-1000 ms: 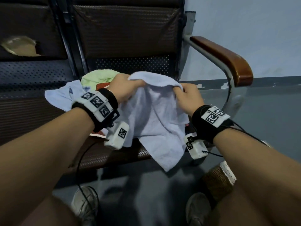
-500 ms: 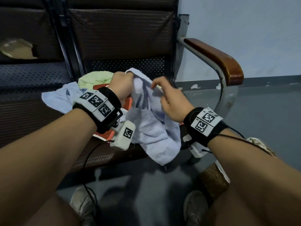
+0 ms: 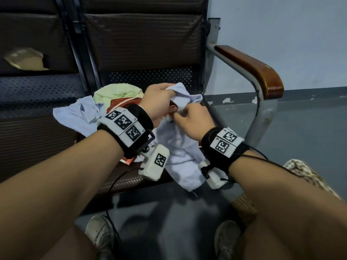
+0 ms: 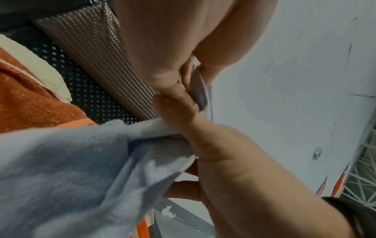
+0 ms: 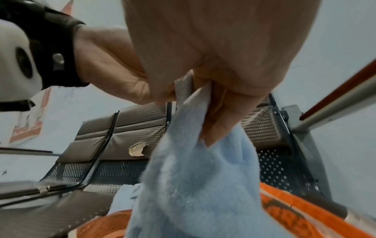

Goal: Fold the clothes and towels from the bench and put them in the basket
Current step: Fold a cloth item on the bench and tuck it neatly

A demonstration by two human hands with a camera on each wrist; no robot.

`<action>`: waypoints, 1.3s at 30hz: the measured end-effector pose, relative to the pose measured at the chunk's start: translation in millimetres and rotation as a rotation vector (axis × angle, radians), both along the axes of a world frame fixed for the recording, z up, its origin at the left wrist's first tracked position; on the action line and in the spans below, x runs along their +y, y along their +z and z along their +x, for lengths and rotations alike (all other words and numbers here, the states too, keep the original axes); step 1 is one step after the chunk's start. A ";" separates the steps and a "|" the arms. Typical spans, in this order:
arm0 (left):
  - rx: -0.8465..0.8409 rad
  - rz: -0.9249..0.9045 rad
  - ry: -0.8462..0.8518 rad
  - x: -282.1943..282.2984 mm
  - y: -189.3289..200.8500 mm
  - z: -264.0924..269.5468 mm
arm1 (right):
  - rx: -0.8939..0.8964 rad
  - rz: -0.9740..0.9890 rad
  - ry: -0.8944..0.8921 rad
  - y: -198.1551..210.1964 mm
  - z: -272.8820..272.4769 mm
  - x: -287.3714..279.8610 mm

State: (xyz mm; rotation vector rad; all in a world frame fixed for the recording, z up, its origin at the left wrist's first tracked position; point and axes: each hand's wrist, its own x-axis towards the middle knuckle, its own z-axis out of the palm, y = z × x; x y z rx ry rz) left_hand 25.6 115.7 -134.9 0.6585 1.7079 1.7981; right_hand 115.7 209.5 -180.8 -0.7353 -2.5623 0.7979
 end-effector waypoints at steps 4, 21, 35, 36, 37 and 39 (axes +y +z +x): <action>0.023 0.084 0.066 -0.6 0.9 -6.5 | 0.205 -0.301 -0.062 -0.3 -4.3 12.1; 0.302 -0.024 0.543 -13.5 -15.0 -60.2 | -0.442 0.210 0.114 3.3 10.9 28.3; 0.527 -0.388 0.153 -36.1 -20.3 -80.3 | -0.156 0.032 -0.071 6.4 22.2 55.8; 0.577 -0.427 0.168 -37.9 -22.3 -82.4 | -0.176 0.038 -0.016 6.9 26.2 57.8; 0.607 -0.452 0.222 -40.6 -22.9 -84.4 | -0.219 0.038 0.034 6.5 30.0 59.1; 0.574 -0.474 0.364 -48.1 -25.0 -92.2 | -0.283 0.031 0.103 4.8 35.1 60.5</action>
